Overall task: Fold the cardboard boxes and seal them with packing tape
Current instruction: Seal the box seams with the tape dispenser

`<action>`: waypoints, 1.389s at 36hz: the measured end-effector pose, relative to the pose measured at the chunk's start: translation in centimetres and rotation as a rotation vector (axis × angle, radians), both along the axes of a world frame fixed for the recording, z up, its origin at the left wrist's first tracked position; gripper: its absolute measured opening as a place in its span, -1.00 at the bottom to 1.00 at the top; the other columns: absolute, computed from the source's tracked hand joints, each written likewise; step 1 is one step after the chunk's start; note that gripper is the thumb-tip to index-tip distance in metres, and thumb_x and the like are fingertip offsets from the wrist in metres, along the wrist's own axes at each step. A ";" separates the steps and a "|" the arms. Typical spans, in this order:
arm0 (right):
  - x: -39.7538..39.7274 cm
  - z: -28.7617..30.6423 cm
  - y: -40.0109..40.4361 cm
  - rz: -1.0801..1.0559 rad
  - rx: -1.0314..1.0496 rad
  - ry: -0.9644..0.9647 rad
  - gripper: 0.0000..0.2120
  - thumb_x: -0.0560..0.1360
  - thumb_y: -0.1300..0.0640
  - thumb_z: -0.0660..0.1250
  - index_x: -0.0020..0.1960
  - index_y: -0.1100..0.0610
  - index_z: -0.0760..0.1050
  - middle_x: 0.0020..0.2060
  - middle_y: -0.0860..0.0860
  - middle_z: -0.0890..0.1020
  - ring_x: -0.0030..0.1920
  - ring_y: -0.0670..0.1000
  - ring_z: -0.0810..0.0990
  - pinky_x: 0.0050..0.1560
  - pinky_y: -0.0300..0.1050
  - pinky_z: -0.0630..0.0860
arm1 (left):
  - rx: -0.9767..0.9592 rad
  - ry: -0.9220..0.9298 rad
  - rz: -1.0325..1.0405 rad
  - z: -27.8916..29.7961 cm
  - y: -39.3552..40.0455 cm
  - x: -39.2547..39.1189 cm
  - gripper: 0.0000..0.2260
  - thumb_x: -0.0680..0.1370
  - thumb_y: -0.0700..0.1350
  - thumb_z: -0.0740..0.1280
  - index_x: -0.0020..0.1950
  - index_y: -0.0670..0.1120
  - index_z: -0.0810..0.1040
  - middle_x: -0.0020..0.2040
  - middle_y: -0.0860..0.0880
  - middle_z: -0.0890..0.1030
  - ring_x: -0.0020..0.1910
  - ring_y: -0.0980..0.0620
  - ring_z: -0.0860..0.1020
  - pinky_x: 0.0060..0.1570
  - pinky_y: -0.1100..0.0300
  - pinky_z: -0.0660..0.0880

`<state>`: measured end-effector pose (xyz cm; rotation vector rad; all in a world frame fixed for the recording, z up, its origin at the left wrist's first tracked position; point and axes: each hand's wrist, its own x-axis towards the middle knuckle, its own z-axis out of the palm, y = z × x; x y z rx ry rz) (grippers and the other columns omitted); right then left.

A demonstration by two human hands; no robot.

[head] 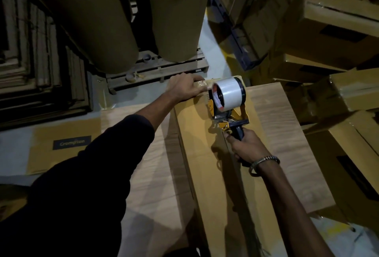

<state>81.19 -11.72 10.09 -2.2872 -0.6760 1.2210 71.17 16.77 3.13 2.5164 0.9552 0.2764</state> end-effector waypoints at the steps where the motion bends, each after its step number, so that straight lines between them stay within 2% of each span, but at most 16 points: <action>1: -0.1 0.1 -0.1 -0.002 0.003 -0.005 -0.80 0.58 -0.11 0.42 -0.01 0.01 0.53 -0.29 0.03 0.63 -0.32 0.07 0.62 -0.24 0.02 0.60 | 0.006 0.012 -0.011 0.0 0.0 0.1 -0.38 0.47 0.58 0.12 0.32 0.28 0.62 0.14 0.11 0.72 0.11 0.00 0.64 0.04 -0.03 0.57; 4: -0.4 0.4 -0.7 -0.002 0.006 -0.026 -0.78 0.57 -0.16 0.41 -0.01 -0.01 0.54 -0.23 0.04 0.66 -0.28 0.06 0.64 -0.26 0.00 0.58 | 0.014 0.017 -0.005 0.1 -0.1 0.2 -0.38 0.50 0.56 0.08 0.32 0.26 0.62 0.14 0.09 0.72 0.11 -0.02 0.64 0.04 -0.04 0.57; 9: -1.4 0.5 -3.6 -0.036 -0.014 -0.023 -0.59 0.40 -0.33 0.45 -0.03 -0.01 0.60 -0.19 0.06 0.73 -0.17 0.15 0.72 -0.13 0.22 0.69 | 0.091 0.017 -0.017 0.6 -0.8 0.2 -0.44 0.57 0.47 0.07 0.35 0.23 0.60 0.15 0.06 0.72 0.14 -0.07 0.64 0.01 -0.04 0.58; 13: -1.5 0.2 -3.7 -0.065 -0.021 -0.021 -0.59 0.39 -0.34 0.46 -0.06 0.00 0.61 -0.22 0.02 0.74 -0.16 0.13 0.72 -0.11 0.16 0.68 | 0.276 0.026 -0.126 1.5 -2.1 0.0 -0.49 0.68 0.28 0.12 0.56 0.08 0.42 0.46 -0.03 0.54 0.37 -0.10 0.51 0.19 -0.05 0.55; 15: -1.4 0.1 -3.5 -0.078 -0.018 -0.021 -0.64 0.43 -0.29 0.48 -0.08 0.00 0.62 -0.26 -0.02 0.71 -0.18 0.10 0.70 -0.14 0.05 0.63 | 0.330 0.052 -0.257 1.3 -3.0 -0.4 -0.49 0.72 0.19 0.08 0.63 0.03 0.31 0.60 -0.10 0.37 0.54 -0.13 0.36 0.43 -0.08 0.37; 17: -1.4 0.0 -3.5 -0.092 -0.015 -0.019 -0.68 0.47 -0.23 0.49 -0.10 0.03 0.61 -0.30 -0.04 0.68 -0.22 0.08 0.65 -0.19 -0.04 0.55 | 0.366 0.116 -0.422 0.4 -4.6 -0.9 -0.46 0.73 0.17 -0.04 0.69 0.01 0.15 0.69 -0.14 0.17 0.67 -0.15 0.13 0.61 -0.15 0.08; 20: -1.7 -0.2 -3.8 -0.106 -0.033 -0.014 -0.72 0.52 -0.17 0.48 -0.06 0.05 0.60 -0.27 -0.02 0.66 -0.23 0.06 0.63 -0.21 -0.10 0.51 | 0.358 0.188 -0.501 -0.6 -7.1 -1.8 -0.43 0.75 0.17 -0.14 0.71 -0.04 0.08 0.71 -0.14 0.05 0.70 -0.13 -0.02 0.64 -0.20 -0.10; 23: -2.2 -0.5 -3.9 -0.102 -0.037 -0.057 -0.74 0.55 -0.14 0.46 0.00 0.05 0.58 -0.17 0.03 0.67 -0.14 0.08 0.65 -0.18 -0.12 0.51 | 0.332 0.186 -0.488 -0.5 -7.6 -2.2 -0.43 0.74 0.17 -0.17 0.71 -0.04 0.11 0.71 -0.13 0.05 0.70 -0.11 -0.02 0.64 -0.19 -0.06; 27: -3.2 -0.7 -4.6 -0.034 -0.041 -0.176 -0.78 0.58 -0.08 0.44 -0.03 0.05 0.51 -0.18 0.02 0.61 -0.16 0.08 0.60 -0.24 -0.14 0.42 | 0.284 0.158 -0.508 0.2 -7.4 -2.3 -0.43 0.73 0.17 -0.12 0.69 -0.03 0.16 0.71 -0.14 0.06 0.69 -0.12 0.03 0.64 -0.19 -0.01; 30: -4.1 -0.4 -5.7 0.003 -0.025 -0.253 -0.82 0.60 -0.02 0.42 0.00 0.05 0.48 -0.21 -0.03 0.57 -0.18 0.04 0.58 -0.30 -0.16 0.40 | 0.264 0.158 -0.512 0.5 -7.3 -2.4 -0.41 0.71 0.20 -0.17 0.72 0.02 0.02 0.71 -0.14 0.01 0.70 -0.13 0.00 0.64 -0.16 -0.03; 33: -4.4 -0.2 -7.6 0.028 -0.062 -0.321 -0.86 0.58 0.04 0.42 0.00 0.06 0.49 -0.17 0.06 0.61 -0.14 0.17 0.60 -0.17 -0.07 0.48 | 0.308 0.184 -0.488 0.1 -7.2 -2.2 -0.44 0.75 0.17 -0.12 0.73 0.05 -0.08 0.72 -0.11 -0.03 0.70 -0.10 -0.04 0.65 -0.13 -0.03; 36: -4.7 -0.4 -9.9 0.014 -0.093 -0.294 -0.85 0.57 0.05 0.43 -0.08 0.02 0.46 -0.21 0.08 0.62 -0.12 0.22 0.62 -0.17 -0.08 0.44 | 0.322 0.186 -0.442 0.2 -7.6 -2.0 -0.47 0.77 0.17 -0.14 0.73 0.04 -0.04 0.72 -0.10 -0.01 0.70 -0.07 -0.03 0.65 -0.11 -0.02; 40: -4.9 -0.7 -10.9 0.007 -0.100 -0.259 -0.88 0.57 0.03 0.42 -0.07 -0.01 0.49 -0.23 0.02 0.62 -0.13 0.18 0.64 -0.15 -0.04 0.54 | 0.307 0.211 -0.429 0.6 -8.1 -2.1 -0.45 0.76 0.19 -0.18 0.73 0.03 -0.04 0.72 -0.12 0.00 0.70 -0.10 -0.03 0.64 -0.15 -0.01; 43: -4.5 -0.8 -10.4 -0.005 -0.069 -0.244 -0.88 0.56 -0.02 0.42 -0.08 -0.02 0.53 -0.19 0.09 0.66 -0.09 0.24 0.64 -0.12 -0.04 0.53 | 0.270 0.252 -0.510 0.8 -10.0 -2.6 -0.41 0.73 0.21 -0.25 0.73 0.02 -0.08 0.72 -0.13 -0.05 0.70 -0.11 -0.05 0.64 -0.21 -0.08; 47: -4.1 -0.6 -10.5 -0.019 -0.033 -0.227 -0.79 0.55 -0.10 0.43 -0.09 0.03 0.54 -0.16 0.12 0.69 -0.06 0.27 0.64 -0.09 0.01 0.55 | 0.239 0.231 -0.587 0.4 -14.6 -4.3 -0.44 0.72 0.14 -0.14 0.65 -0.04 0.26 0.69 -0.12 0.17 0.69 -0.11 0.04 0.64 -0.19 -0.10; 50: -4.0 -0.5 -10.6 -0.020 -0.029 -0.171 -0.75 0.55 -0.12 0.42 -0.08 0.07 0.56 -0.19 0.09 0.68 -0.10 0.25 0.64 -0.08 0.05 0.57 | 0.241 0.224 -0.533 0.7 -15.7 -5.1 -0.44 0.73 0.13 -0.16 0.64 -0.04 0.29 0.67 -0.12 0.25 0.68 -0.10 0.10 0.64 -0.15 -0.04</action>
